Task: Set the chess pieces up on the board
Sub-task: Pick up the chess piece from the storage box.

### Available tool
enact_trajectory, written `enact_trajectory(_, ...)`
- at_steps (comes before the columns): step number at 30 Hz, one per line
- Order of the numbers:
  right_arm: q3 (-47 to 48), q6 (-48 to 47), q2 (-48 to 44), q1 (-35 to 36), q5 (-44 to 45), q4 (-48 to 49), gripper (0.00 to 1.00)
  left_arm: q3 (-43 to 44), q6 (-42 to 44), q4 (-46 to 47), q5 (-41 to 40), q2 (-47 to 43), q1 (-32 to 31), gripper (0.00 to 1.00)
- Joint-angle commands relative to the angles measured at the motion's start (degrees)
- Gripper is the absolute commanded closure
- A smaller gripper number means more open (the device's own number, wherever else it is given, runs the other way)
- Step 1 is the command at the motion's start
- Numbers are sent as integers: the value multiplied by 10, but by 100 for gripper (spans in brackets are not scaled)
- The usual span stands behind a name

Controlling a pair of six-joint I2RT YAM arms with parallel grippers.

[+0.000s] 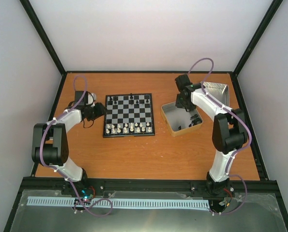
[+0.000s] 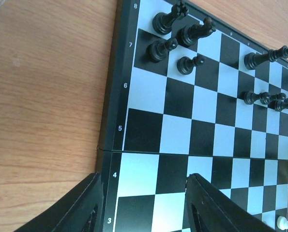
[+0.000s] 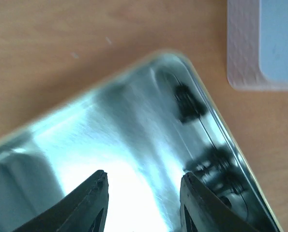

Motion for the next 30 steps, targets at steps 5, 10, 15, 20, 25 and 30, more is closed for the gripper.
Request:
enact_trajectory(5, -89, 82, 7, -21, 57, 7, 61, 34, 14, 18, 4, -2, 3, 51)
enact_trajectory(10, -83, 135, 45, -21, 105, -4, 64, 40, 15, 18, 7, 5, 2, 51)
enact_trajectory(15, -100, 213, 60, -22, 129, 21, 60, 43, 15, 18, 12, 9, 3, 51)
enact_trajectory(20, -86, 264, 91, -22, 145, 20, 61, 42, 17, 16, 13, 7, 3, 52)
enact_trajectory(25, -96, 290, 99, -26, 148, 20, 66, 40, 19, 14, 8, 0, 2, 52)
enact_trajectory(30, -112, 297, 100, -33, 128, 36, 82, 42, 16, 16, 8, 0, 2, 52)
